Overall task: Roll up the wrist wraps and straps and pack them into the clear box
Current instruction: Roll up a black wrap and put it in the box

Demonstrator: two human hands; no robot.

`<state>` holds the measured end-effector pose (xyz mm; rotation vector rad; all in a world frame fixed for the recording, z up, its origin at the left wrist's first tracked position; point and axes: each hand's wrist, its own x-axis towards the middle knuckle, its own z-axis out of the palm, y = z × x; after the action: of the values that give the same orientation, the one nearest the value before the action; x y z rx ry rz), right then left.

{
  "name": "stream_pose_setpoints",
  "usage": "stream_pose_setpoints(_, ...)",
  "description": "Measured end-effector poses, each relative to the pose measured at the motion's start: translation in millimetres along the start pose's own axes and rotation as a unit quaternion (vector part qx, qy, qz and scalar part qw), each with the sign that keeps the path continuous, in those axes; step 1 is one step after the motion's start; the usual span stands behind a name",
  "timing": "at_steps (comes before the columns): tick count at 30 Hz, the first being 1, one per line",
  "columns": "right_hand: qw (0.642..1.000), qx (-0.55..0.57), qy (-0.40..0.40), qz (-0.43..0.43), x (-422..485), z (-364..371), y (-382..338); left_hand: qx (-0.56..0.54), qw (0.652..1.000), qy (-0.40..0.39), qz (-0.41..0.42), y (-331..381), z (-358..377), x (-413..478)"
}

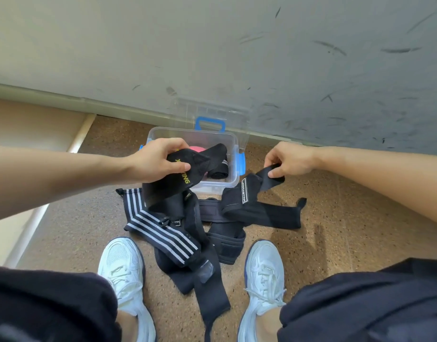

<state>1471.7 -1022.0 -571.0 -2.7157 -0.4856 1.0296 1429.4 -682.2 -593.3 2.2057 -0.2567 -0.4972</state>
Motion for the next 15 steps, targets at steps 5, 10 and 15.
stream_pose_setpoints(5,0.996,0.049,0.059,-0.042,-9.9,-13.0,-28.2,-0.067,0.998,0.010,0.001,17.8,-18.0,6.2)
stream_pose_setpoints(10,0.991,0.101,0.036,-0.077,-43.4,-49.1,-52.5,-0.093,0.995,0.019,0.006,46.6,-35.2,0.7)
stream_pose_setpoints(15,0.960,0.241,0.094,-0.109,-92.5,-93.4,-70.6,-0.105,0.994,0.018,0.018,74.5,-48.1,-10.5)
